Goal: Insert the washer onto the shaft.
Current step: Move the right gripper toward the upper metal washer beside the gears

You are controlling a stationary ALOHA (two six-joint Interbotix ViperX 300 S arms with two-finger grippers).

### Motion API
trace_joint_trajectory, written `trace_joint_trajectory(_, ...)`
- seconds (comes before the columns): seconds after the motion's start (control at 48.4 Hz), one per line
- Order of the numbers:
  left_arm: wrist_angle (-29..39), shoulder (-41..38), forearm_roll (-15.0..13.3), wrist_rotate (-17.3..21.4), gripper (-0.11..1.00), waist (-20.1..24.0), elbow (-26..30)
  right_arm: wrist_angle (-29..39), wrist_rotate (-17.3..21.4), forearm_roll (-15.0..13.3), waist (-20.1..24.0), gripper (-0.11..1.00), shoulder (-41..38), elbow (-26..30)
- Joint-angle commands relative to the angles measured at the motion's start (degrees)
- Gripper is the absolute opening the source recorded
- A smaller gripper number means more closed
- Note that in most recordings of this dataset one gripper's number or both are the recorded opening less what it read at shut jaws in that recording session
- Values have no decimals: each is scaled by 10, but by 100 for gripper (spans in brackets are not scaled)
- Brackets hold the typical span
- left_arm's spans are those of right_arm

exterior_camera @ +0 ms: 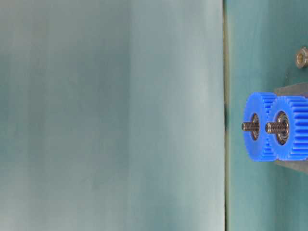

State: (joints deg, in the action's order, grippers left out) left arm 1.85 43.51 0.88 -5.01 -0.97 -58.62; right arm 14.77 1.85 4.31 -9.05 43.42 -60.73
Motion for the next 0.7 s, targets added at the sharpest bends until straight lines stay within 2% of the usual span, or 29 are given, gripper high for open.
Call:
trace_joint_trajectory(0.0,25,-18,1,11,0,6,28,6,3,-11,-16,2,-58,20)
trace_joint_trajectory(0.227,38,-40,2,71,0,7,46,-23,0,-18,-25,1,-176,54)
trace_joint_trajectory(0.372,38,-45,2,76,0,8,40,-54,3,-18,-25,2,-247,83)
trace_joint_trajectory(0.579,29,-43,2,77,0,8,45,-58,4,-17,-24,2,-348,135)
trace_joint_trajectory(0.682,29,-41,2,77,0,8,46,-59,4,-17,-21,14,-387,162)
